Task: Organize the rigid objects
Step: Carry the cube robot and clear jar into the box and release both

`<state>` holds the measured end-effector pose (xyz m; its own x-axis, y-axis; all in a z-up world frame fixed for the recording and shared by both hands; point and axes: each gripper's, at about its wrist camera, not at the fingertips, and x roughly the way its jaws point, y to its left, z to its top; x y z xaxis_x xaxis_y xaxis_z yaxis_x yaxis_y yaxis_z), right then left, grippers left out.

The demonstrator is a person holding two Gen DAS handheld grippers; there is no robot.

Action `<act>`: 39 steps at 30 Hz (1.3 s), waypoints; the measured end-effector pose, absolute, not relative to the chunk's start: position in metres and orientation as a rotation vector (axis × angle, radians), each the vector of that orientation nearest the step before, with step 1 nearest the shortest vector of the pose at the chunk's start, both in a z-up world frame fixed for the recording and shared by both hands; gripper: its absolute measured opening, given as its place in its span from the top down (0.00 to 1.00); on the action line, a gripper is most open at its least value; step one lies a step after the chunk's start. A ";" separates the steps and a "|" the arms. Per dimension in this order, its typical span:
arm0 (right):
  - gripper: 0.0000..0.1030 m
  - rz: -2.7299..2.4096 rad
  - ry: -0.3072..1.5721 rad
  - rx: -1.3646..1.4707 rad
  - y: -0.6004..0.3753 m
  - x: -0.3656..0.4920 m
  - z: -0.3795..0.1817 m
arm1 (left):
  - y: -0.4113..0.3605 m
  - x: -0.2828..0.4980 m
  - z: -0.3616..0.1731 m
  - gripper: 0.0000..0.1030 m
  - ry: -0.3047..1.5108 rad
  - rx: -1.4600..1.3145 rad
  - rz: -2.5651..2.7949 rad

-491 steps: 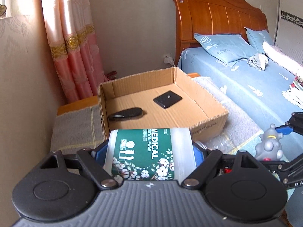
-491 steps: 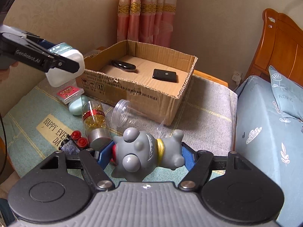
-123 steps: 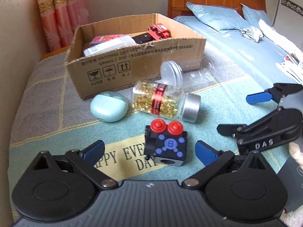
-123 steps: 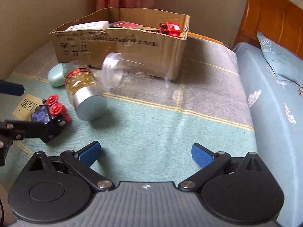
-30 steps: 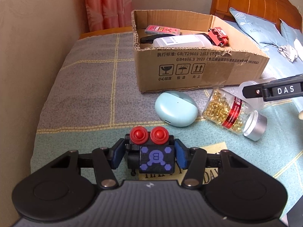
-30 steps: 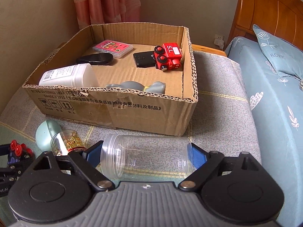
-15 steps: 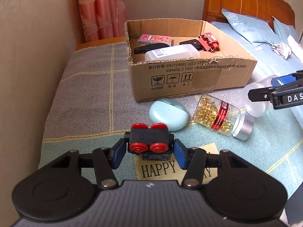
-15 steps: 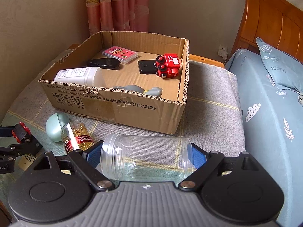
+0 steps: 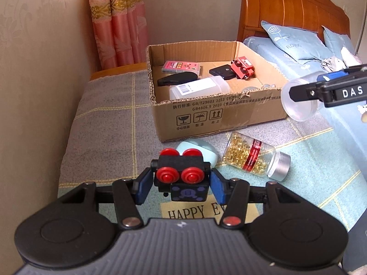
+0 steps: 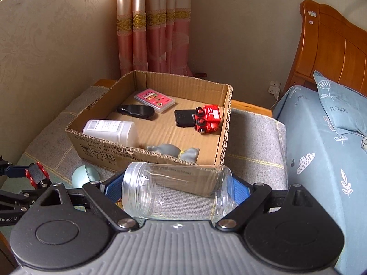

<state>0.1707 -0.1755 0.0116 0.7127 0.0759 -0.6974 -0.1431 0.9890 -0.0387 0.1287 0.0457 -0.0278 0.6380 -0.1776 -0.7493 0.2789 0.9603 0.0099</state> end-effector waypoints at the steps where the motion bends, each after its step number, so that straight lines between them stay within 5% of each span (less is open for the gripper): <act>1: 0.09 0.123 0.757 -0.096 -0.175 0.174 0.016 | 0.046 0.129 -0.025 0.49 0.834 0.128 -0.261; 15: 0.09 0.110 0.688 -0.091 -0.165 0.255 0.038 | 0.045 0.141 0.009 0.49 0.743 0.143 -0.250; 19: 0.00 0.107 0.685 -0.085 -0.167 0.267 0.033 | 0.044 0.148 0.015 0.49 0.728 0.156 -0.247; 39: 0.00 0.033 0.693 0.062 -0.192 0.180 0.017 | 0.015 0.231 0.045 0.49 0.704 0.217 -0.305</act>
<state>0.1804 -0.1925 0.0173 0.7687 0.0510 -0.6376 -0.0096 0.9976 0.0683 0.2306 0.0147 0.0454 0.7207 -0.2010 -0.6635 0.3458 0.9337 0.0928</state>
